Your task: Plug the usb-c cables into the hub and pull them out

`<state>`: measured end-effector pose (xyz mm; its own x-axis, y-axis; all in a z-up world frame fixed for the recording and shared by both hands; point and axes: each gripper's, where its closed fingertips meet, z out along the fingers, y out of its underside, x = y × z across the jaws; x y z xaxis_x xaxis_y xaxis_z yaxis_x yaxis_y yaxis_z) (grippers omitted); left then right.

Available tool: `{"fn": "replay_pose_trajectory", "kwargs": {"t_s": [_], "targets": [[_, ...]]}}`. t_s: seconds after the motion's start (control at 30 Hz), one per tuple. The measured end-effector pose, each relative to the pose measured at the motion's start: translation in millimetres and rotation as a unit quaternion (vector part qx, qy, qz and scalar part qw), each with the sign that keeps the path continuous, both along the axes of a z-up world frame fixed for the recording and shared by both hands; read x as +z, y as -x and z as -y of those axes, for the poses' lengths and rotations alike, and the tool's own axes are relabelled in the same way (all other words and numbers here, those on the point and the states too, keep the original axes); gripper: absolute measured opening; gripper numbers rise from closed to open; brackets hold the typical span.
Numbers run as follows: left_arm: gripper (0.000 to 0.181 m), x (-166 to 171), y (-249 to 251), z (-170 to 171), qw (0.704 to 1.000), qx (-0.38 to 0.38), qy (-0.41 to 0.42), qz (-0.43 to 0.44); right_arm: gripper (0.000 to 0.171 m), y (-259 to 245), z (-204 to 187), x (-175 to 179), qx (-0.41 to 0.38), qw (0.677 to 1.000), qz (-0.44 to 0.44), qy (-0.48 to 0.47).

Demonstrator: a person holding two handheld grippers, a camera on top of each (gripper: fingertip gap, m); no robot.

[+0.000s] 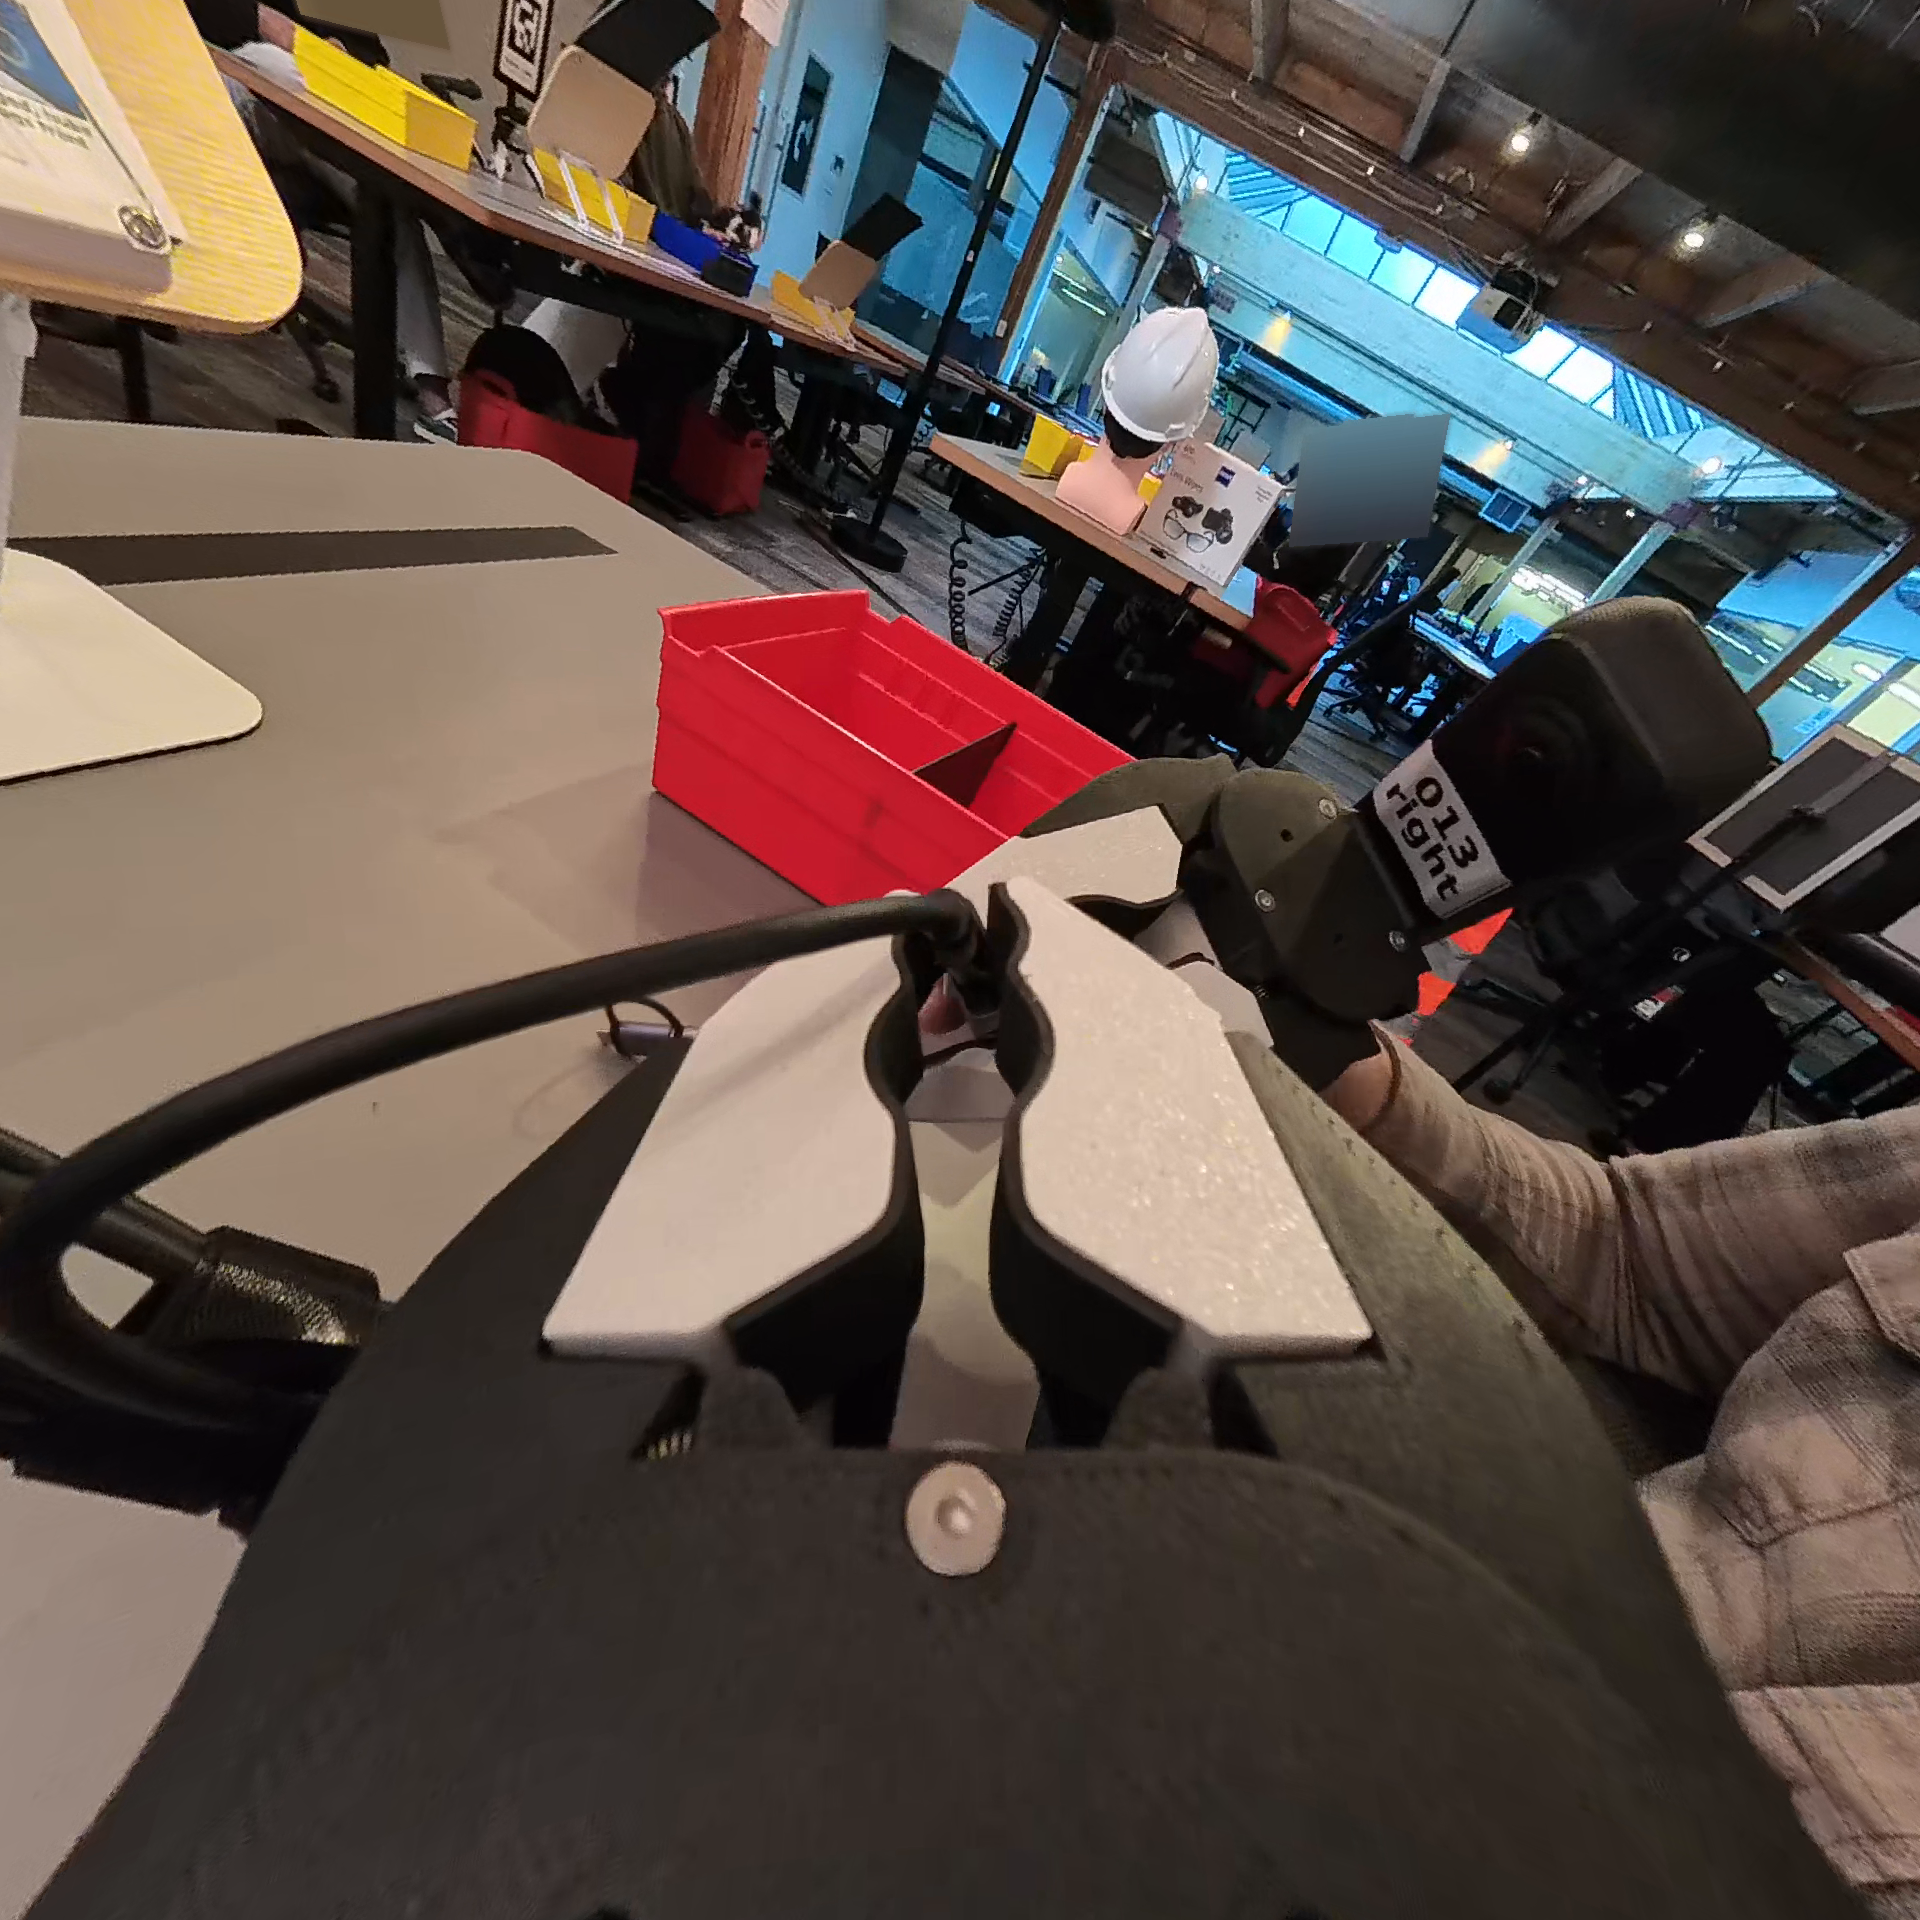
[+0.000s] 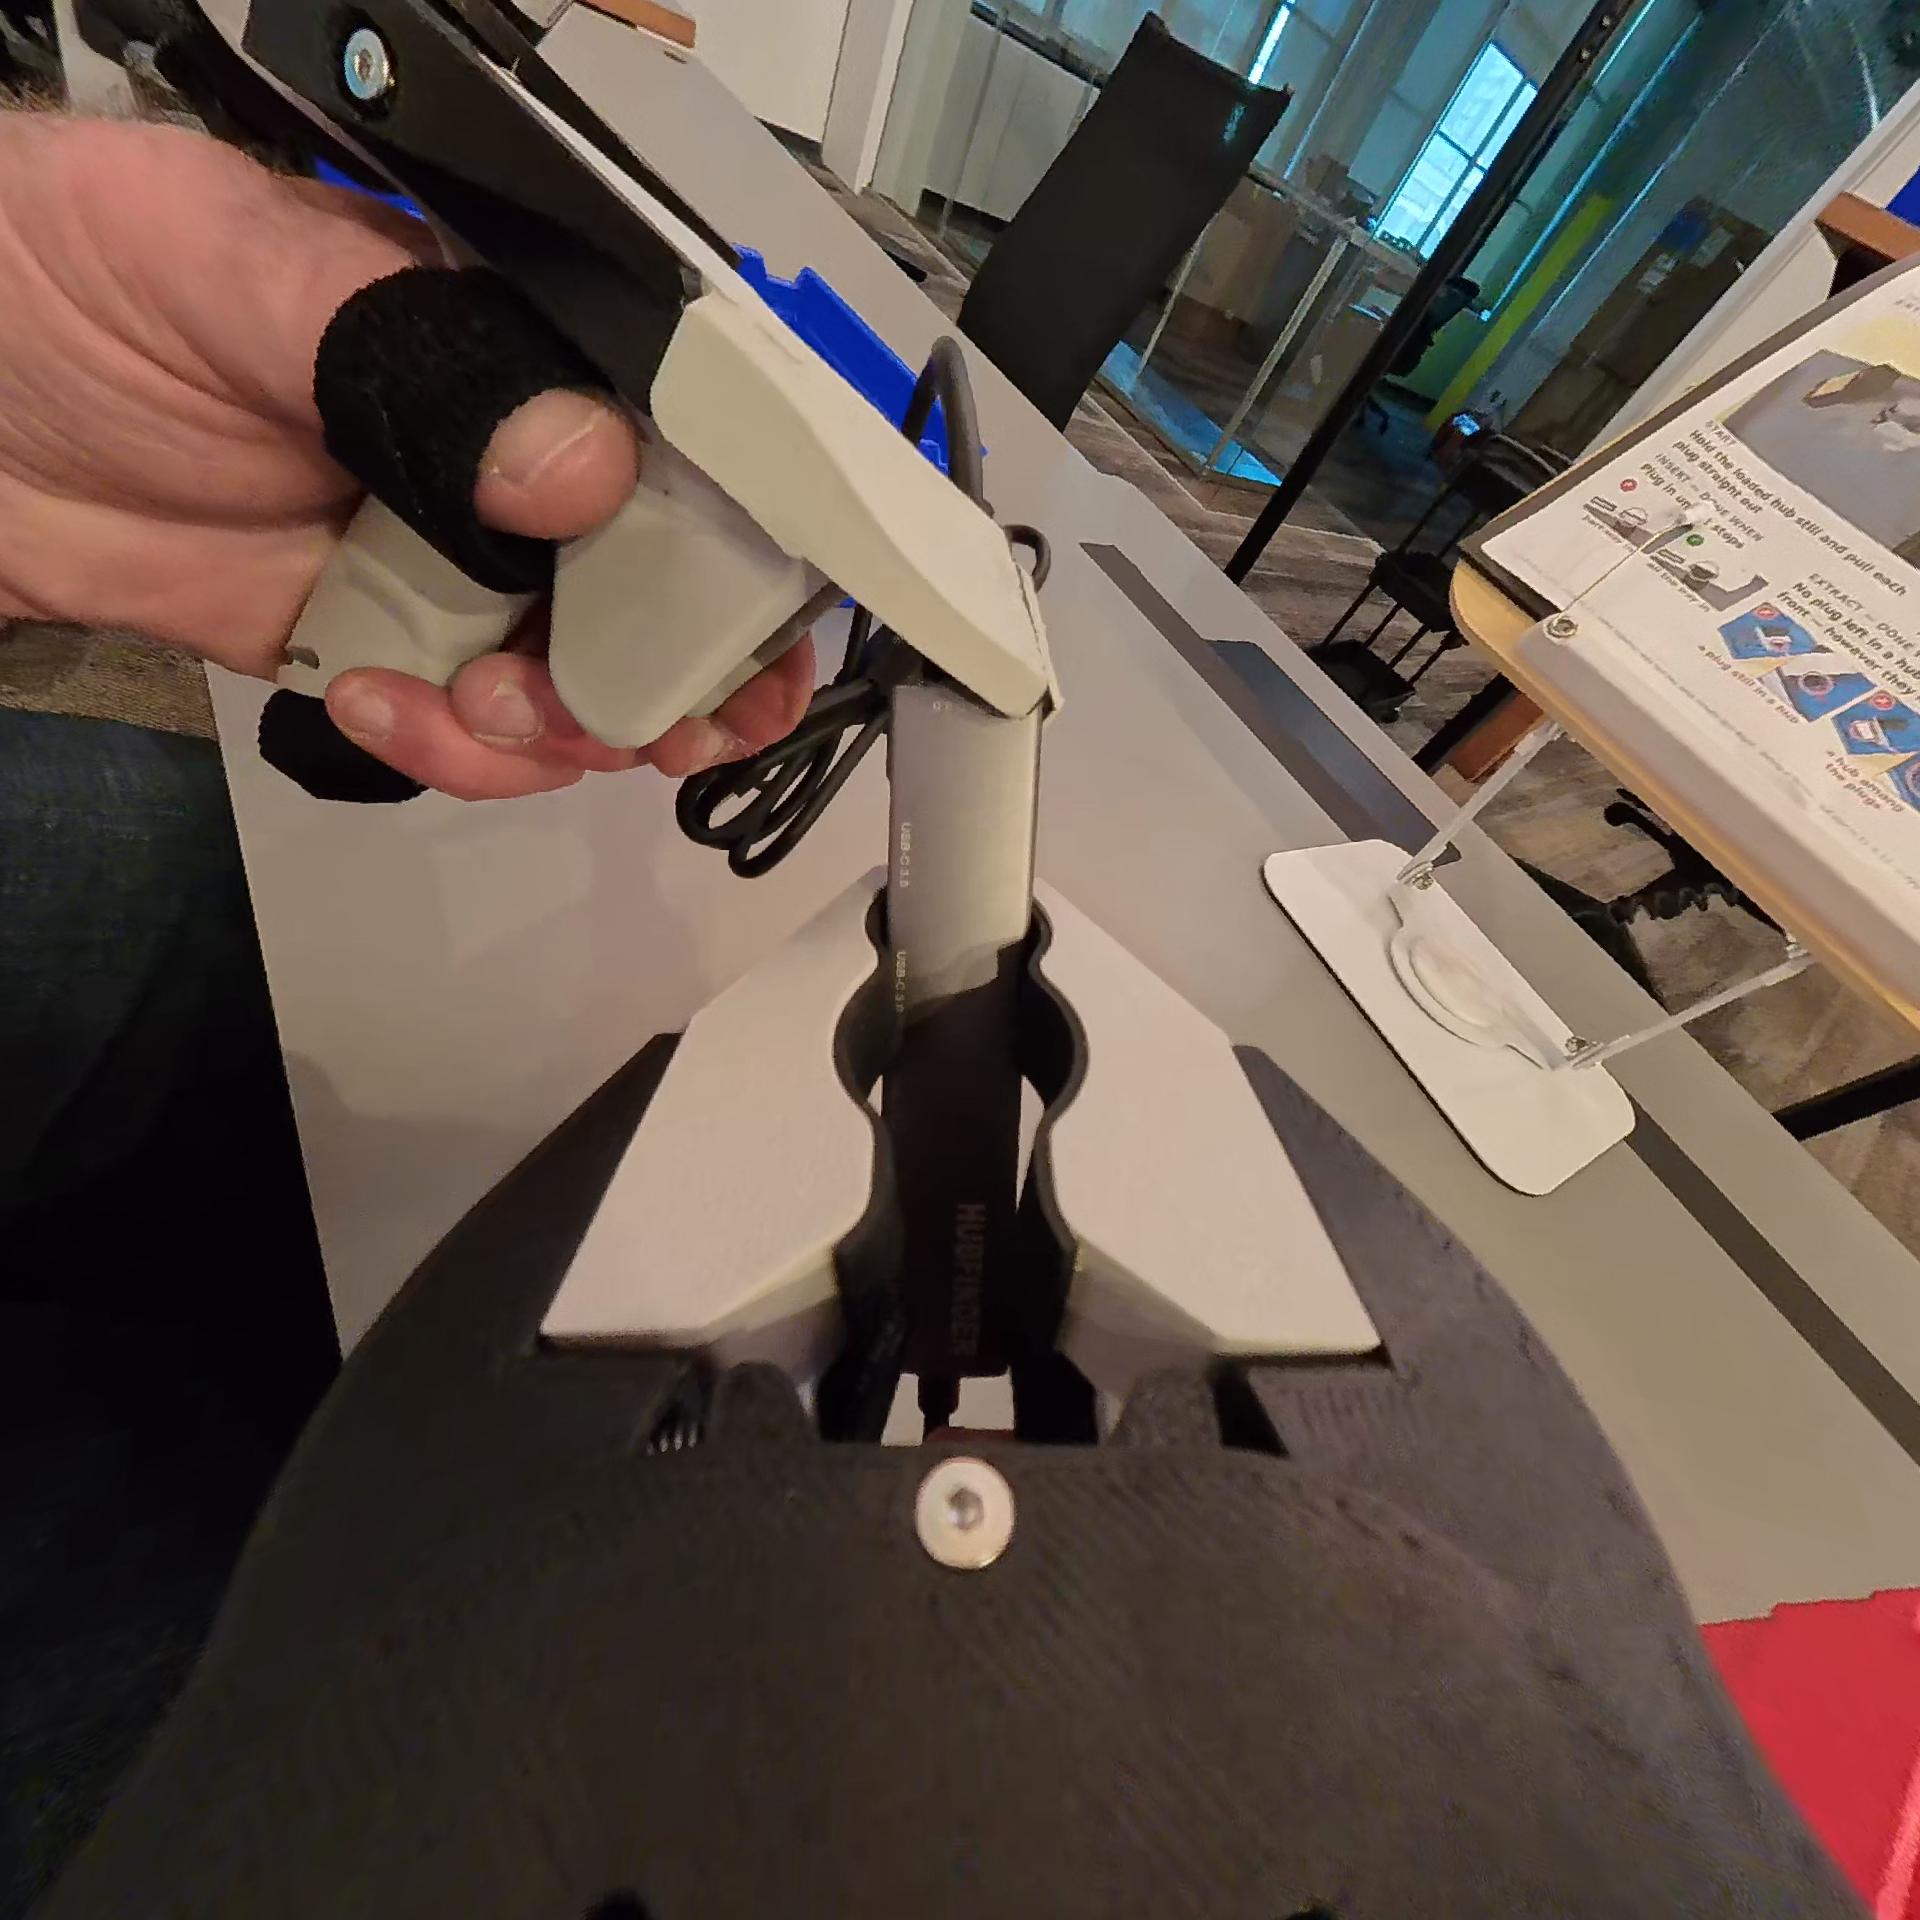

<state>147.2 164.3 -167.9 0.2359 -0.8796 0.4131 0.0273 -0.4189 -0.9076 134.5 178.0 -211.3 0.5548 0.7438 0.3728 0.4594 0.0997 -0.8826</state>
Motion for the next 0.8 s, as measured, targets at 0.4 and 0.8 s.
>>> {"fn": "replay_pose_trajectory", "kwargs": {"t_s": [0.4,0.8], "targets": [[0.037,26.7,36.5,17.5,0.957,0.007,-0.235,-0.17,0.015,-15.1,-1.6,-11.2,0.034,0.998,0.025,0.054],[0.057,3.5,25.4,15.7,0.828,-0.141,-0.41,-0.356,0.015,7.1,15.2,-13.0,0.151,0.986,0.06,0.037]]}}
